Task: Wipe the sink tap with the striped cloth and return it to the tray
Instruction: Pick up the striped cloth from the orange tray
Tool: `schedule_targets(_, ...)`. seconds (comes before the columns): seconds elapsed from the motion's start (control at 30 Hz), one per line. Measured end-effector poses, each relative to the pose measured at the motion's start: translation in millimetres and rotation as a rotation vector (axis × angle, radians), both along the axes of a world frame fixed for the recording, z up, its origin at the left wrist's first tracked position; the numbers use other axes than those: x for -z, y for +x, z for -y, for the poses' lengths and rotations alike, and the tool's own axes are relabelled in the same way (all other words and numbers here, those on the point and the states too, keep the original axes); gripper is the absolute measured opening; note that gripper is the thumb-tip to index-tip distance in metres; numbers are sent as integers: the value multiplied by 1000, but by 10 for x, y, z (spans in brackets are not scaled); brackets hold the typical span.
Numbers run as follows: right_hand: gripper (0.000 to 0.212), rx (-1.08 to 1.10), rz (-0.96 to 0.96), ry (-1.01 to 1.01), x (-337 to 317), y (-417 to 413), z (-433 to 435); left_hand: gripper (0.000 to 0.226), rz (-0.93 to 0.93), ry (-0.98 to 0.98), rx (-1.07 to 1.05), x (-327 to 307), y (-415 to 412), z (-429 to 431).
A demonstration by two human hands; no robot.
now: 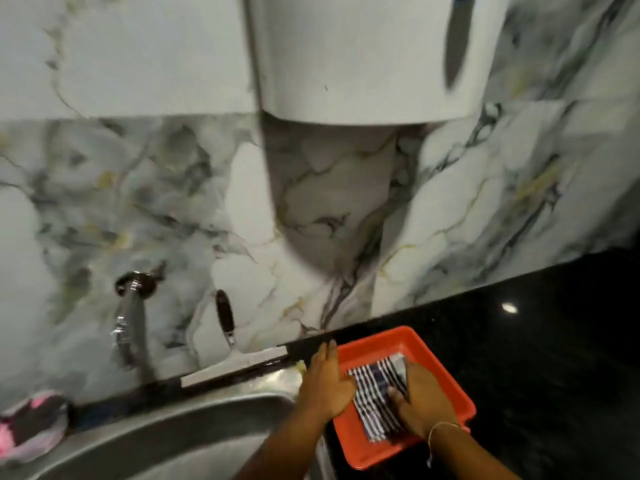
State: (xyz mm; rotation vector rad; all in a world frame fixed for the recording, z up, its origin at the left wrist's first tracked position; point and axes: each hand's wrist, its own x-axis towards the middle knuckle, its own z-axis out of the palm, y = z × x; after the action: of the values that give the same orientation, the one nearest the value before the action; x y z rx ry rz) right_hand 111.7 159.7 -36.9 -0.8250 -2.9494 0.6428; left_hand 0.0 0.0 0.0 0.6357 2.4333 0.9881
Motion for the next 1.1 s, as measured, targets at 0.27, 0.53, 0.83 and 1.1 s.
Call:
schedule_targets(0.27,75,153,34,-161,735,-349,-649,45,375,59,-256,946,-132,-879)
schedule_targets(0.53,49,432,-28,-482,1162,-650,-798,43,382,12,-416,1354,-299,-1089)
schedule_targets(0.83,36,502,-151,-1617,653,-200,-909,37,531,248,-249,1145,-340,-928)
schedule_targets(1.1,33,537,-482,-1916,198,-189,-153,49,228,228,-118,289,-552,-377)
